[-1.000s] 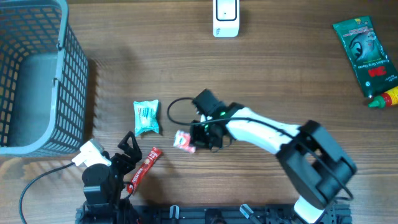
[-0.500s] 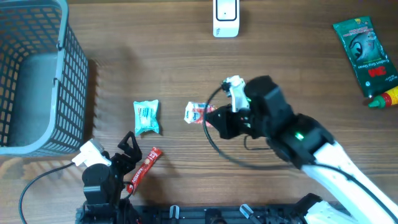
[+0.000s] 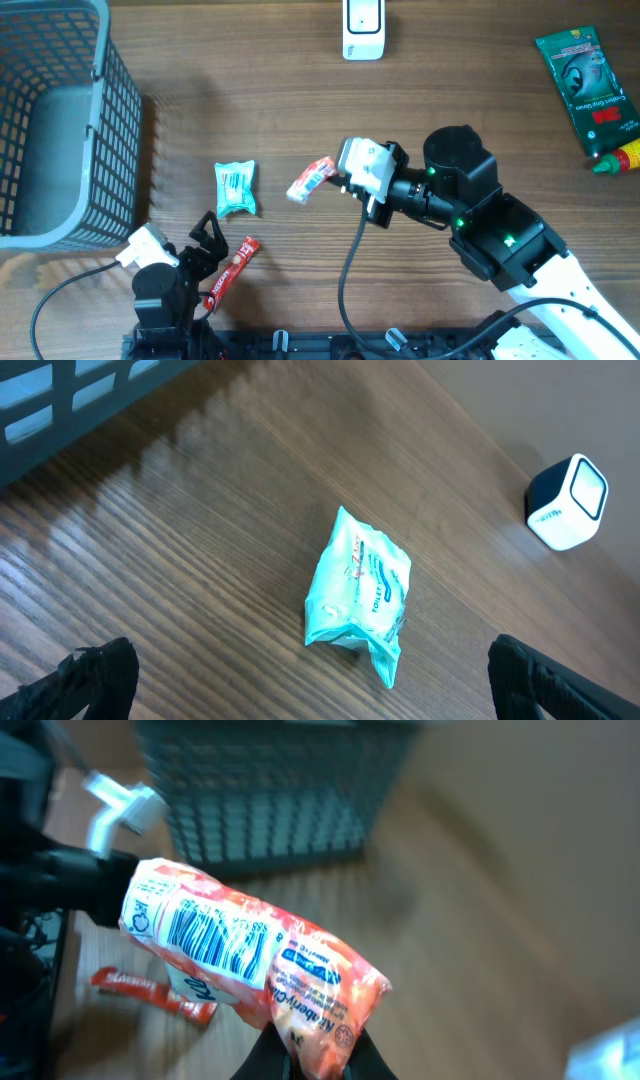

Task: Scan the item barcode
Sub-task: 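Lift the snack box and hold its barcode under the scanner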

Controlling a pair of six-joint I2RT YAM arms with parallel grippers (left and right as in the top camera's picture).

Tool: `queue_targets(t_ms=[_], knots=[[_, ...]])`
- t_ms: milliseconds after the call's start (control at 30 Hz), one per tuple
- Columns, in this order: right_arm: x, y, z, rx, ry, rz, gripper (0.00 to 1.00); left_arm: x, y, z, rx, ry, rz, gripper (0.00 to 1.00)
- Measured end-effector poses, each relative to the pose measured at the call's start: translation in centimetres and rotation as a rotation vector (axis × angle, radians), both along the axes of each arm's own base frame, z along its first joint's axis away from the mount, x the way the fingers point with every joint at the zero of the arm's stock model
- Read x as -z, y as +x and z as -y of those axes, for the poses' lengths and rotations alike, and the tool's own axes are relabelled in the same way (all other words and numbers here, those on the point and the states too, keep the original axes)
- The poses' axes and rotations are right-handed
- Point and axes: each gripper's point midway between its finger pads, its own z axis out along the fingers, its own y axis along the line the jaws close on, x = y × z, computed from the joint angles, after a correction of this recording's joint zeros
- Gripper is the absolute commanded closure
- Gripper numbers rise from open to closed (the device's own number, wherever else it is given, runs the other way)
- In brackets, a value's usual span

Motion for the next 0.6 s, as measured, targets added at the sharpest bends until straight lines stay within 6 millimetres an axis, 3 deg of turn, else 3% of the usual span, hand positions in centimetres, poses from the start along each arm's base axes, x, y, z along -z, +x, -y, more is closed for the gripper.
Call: queue_targets(t_ms=[133, 600], knots=[[-1.6, -1.5, -1.1, -0.143, 0.042, 0.105, 0.96, 0.0, 0.0, 0.0, 0.000, 0.000, 0.000, 0.00], [-1.6, -3.1, -1.4, -0.260, 0.035, 0.170, 0.96, 0.0, 0.0, 0.0, 0.000, 0.000, 0.000, 0.00]])
